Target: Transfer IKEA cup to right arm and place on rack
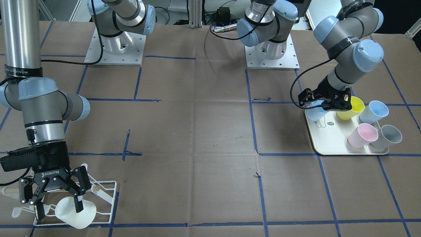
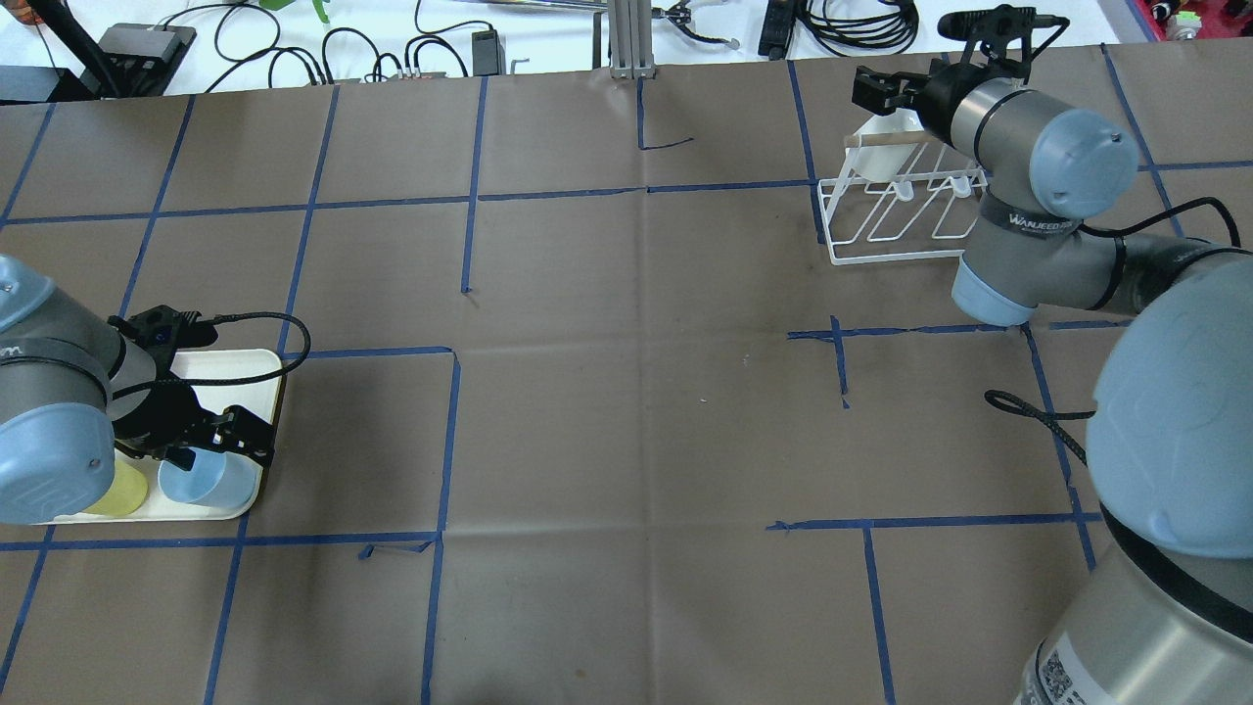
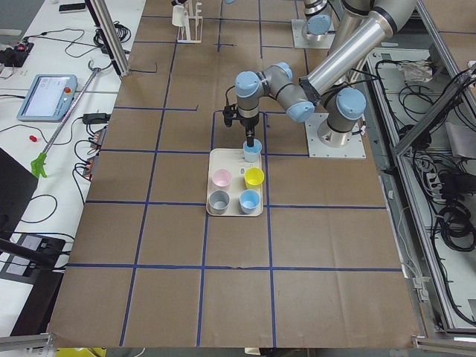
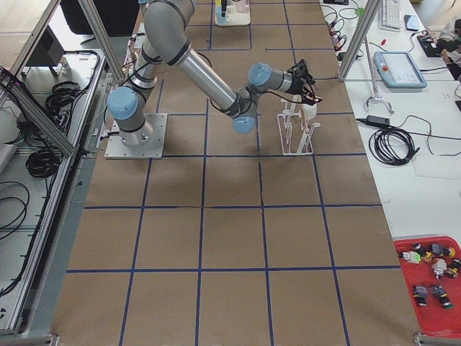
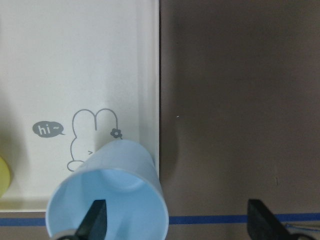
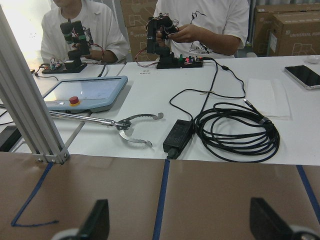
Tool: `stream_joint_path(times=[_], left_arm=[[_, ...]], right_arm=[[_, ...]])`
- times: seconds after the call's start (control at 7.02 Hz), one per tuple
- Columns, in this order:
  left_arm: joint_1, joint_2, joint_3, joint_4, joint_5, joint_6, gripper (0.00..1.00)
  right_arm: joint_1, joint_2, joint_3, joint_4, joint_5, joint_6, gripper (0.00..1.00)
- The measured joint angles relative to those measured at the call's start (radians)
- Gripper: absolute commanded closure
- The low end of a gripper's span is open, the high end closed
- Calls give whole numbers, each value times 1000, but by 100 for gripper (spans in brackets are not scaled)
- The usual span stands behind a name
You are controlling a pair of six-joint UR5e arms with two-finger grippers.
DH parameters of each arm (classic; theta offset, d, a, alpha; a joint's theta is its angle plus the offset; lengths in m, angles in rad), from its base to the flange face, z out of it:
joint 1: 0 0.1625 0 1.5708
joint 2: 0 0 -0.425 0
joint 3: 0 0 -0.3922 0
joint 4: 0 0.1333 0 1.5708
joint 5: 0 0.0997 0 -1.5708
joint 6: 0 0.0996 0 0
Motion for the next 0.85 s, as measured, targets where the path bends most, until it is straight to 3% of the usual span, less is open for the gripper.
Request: stream_joint_path(times=[0.14, 0.28, 0.57, 0.71, 0.85], left_arm=[[1, -16, -2, 8, 14, 1, 2], [2, -36, -2, 28, 33, 0, 14], [2, -56, 0, 59, 50, -3, 82], [2, -58, 4, 58, 52, -5, 100], [1, -58, 6, 55, 52, -13, 100]], right_arm=[[1, -16, -3, -1, 9, 1, 0], [2, -37, -1, -1, 51, 3, 0], [7, -86, 10, 41, 204, 50, 0], [11, -117, 27, 79, 240, 127, 0], [20, -152, 59, 97, 254, 231, 0]])
